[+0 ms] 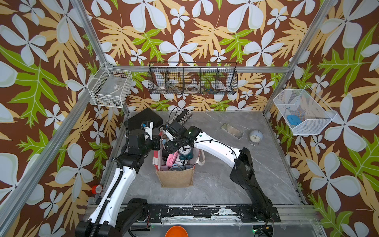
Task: Put the alarm clock into the canvas bag
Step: Place the alarm at the canvas bag.
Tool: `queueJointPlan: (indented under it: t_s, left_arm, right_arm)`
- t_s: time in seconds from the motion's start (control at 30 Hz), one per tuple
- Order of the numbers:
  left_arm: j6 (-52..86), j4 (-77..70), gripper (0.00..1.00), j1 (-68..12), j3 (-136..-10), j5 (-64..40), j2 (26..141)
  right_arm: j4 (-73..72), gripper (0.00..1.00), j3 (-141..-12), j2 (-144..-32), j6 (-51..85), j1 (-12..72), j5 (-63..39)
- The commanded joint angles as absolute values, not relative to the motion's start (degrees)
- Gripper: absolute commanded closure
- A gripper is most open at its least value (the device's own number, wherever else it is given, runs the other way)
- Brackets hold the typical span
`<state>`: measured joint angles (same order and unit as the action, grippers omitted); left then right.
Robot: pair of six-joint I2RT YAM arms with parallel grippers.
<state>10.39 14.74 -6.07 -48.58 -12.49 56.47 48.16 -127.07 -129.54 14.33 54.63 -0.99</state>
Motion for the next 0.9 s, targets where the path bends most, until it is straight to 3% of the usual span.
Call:
queueJointPlan:
  t_s: [0.0, 0.43, 0.87]
  left_arm:
    - [10.63, 9.32, 1.00, -5.98, -48.87, -13.10, 56.09]
    - [10.62, 9.40, 1.00, -5.93, -48.86, -12.88, 56.40]
    - [10.63, 9.45, 1.00, -5.98, -48.93, -12.92, 56.35]
  right_arm:
    - [54.12, 0.37, -126.22, -130.03, 14.26, 54.57, 0.61]
    - [51.93, 0.36, -121.36, -121.92, 15.40, 55.25, -1.84]
    - [52.35, 0.32, -122.63, -127.84, 14.97, 55.35, -4.89]
